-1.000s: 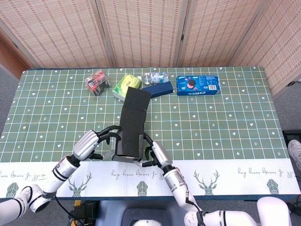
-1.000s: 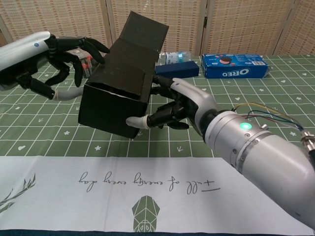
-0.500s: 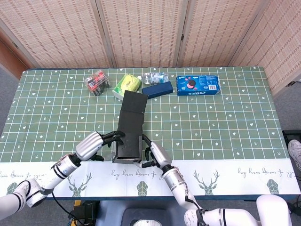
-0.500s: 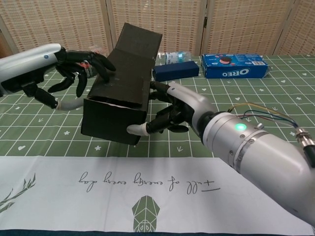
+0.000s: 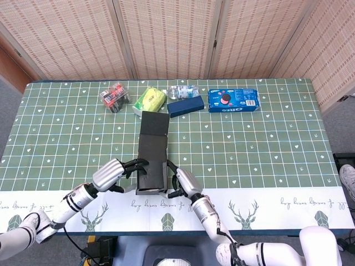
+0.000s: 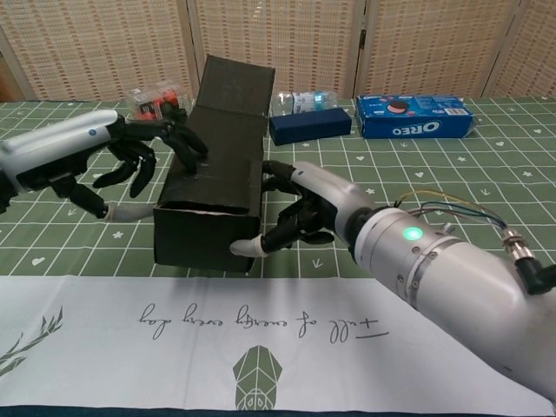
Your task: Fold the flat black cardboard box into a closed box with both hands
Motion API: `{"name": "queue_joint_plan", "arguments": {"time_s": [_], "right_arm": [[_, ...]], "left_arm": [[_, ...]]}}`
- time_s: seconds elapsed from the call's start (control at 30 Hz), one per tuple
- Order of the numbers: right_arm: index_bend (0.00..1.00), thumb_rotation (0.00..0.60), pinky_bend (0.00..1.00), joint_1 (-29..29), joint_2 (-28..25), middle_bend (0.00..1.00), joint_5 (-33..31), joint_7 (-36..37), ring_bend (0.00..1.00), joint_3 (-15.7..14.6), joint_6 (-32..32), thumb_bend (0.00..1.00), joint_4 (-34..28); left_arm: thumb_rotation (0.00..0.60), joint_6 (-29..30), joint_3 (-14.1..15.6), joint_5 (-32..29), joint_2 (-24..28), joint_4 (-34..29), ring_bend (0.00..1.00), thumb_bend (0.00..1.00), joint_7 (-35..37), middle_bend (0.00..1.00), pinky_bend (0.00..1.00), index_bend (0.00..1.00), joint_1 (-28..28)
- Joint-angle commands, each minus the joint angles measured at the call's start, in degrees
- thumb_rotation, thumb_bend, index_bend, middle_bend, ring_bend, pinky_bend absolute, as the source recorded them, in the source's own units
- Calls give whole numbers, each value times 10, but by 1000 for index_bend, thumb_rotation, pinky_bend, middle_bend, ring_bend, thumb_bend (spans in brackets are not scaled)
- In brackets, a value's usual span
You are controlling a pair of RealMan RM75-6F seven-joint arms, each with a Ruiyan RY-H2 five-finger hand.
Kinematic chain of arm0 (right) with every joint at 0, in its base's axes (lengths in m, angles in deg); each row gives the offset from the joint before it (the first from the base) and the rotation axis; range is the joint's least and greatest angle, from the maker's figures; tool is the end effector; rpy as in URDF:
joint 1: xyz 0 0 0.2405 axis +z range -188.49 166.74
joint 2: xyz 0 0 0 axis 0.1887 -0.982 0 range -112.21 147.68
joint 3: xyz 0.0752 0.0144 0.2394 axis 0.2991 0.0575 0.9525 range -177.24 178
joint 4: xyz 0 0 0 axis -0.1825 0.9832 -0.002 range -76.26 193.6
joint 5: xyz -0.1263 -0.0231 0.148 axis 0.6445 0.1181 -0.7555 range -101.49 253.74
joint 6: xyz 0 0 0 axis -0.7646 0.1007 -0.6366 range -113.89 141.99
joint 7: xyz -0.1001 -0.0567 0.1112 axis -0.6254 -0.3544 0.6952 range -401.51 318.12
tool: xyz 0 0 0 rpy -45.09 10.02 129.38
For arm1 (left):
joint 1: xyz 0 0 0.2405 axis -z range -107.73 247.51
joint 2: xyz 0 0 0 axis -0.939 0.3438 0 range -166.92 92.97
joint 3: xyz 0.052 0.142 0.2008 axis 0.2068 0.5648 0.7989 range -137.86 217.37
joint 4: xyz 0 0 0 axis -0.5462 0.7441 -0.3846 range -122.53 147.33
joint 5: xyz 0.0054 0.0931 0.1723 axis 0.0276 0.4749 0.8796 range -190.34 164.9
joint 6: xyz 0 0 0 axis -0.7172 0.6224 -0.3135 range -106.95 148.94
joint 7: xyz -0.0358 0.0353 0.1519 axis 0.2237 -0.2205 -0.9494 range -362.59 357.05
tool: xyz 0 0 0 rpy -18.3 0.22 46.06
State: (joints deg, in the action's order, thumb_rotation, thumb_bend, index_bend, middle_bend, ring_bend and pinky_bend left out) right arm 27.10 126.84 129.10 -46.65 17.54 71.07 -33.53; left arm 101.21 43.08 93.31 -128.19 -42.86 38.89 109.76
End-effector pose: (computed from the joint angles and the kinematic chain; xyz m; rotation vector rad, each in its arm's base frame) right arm -0.0620 -0.2853 -0.0929 1.5106 -1.8536 1.2903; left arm -0.1702 0.3236 0.0167 -2.1159 -0.9947 -1.5603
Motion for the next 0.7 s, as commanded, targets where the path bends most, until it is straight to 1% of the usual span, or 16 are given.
{"name": "queue_joint_plan", "arguments": {"time_s": [0.03, 0.07, 0.2, 0.37, 0.4, 0.5, 0.7], "right_arm": [[179, 600, 1000, 1, 6, 316, -4, 1, 742, -4, -2, 485, 12], [179, 600, 1000, 1, 9, 316, -4, 2, 742, -5, -3, 484, 18], [178, 600, 1000, 0, 15, 316, -3, 5, 742, -10, -6, 484, 34], [179, 600, 1000, -1, 20, 316, 9, 5, 741, -18, -7, 484, 48], [179, 600, 1000, -1, 20, 316, 13, 5, 741, -20, -8, 484, 51], [178, 600, 1000, -3, 22, 316, 24, 10, 742, -27, -9, 484, 58], [178, 600, 1000, -9, 24, 316, 51, 23, 742, -37, -8, 484, 67]], "left_arm": [[600, 15, 10, 0, -28, 38, 603, 111, 12, 212, 847, 325, -9], [600, 21, 12, -1, -39, 53, 579, 111, 17, 212, 847, 326, -12], [600, 32, 25, 3, -70, 103, 564, 111, 28, 218, 847, 330, -20], [600, 39, 43, 12, -96, 153, 605, 111, 37, 230, 847, 334, -22], [600, 39, 45, 13, -99, 158, 608, 111, 39, 230, 847, 335, -21], [600, 37, 53, 17, -99, 168, 567, 110, 36, 232, 847, 341, -16], [600, 31, 66, 25, -94, 166, 560, 111, 16, 240, 847, 354, -8]]}}
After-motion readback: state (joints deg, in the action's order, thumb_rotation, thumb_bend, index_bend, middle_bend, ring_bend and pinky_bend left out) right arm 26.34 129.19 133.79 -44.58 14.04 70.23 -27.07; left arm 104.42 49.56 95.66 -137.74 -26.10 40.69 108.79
